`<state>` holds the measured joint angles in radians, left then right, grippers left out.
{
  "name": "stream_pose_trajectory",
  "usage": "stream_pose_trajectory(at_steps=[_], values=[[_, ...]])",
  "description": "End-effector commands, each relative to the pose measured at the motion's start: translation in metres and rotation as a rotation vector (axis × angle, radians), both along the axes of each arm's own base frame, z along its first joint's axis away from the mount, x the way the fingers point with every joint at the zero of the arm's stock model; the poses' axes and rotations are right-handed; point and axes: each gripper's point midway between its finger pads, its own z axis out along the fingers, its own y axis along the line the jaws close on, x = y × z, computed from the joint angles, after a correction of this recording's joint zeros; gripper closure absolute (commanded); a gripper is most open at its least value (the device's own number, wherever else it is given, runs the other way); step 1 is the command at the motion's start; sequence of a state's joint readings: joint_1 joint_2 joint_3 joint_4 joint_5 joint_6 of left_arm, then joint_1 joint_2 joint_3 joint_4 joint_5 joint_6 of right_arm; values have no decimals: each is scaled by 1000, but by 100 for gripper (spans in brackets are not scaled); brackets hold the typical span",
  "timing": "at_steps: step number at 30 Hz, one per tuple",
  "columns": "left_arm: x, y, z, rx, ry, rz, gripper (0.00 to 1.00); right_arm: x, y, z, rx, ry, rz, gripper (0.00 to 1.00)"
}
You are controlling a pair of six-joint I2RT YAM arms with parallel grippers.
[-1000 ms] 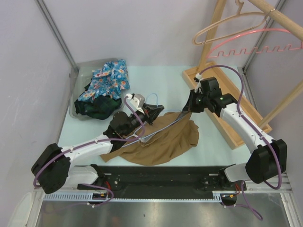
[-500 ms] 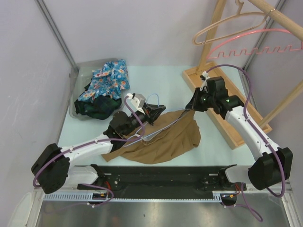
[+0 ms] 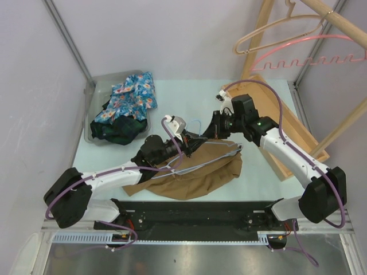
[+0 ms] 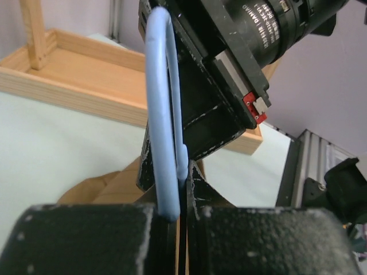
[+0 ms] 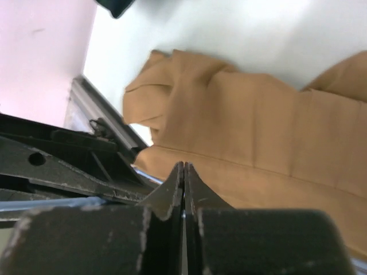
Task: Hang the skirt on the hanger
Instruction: Place skirt on hanger
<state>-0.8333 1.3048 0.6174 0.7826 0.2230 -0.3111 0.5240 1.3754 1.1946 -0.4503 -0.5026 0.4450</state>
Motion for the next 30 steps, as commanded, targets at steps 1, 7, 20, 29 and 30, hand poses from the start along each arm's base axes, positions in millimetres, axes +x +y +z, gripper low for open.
stream_pose_trajectory(at_steps=[1, 7, 20, 29, 30], values=[[-9, -8, 8, -17, 15, -48, 100, -32, 31, 55, 204, -40, 212, 100], [-9, -7, 8, -18, 15, -40, 100, -17, 11, 30, 84, -14, 86, 100], [-3, -3, 1, 7, 24, 1, 100, 35, -132, -22, -327, 69, -563, 61], [6, 8, 5, 13, 2, 86, 100, 1, -169, -47, -498, 137, -610, 72], [6, 9, 5, 12, 1, 86, 100, 0, -171, -49, -505, 140, -616, 72]])
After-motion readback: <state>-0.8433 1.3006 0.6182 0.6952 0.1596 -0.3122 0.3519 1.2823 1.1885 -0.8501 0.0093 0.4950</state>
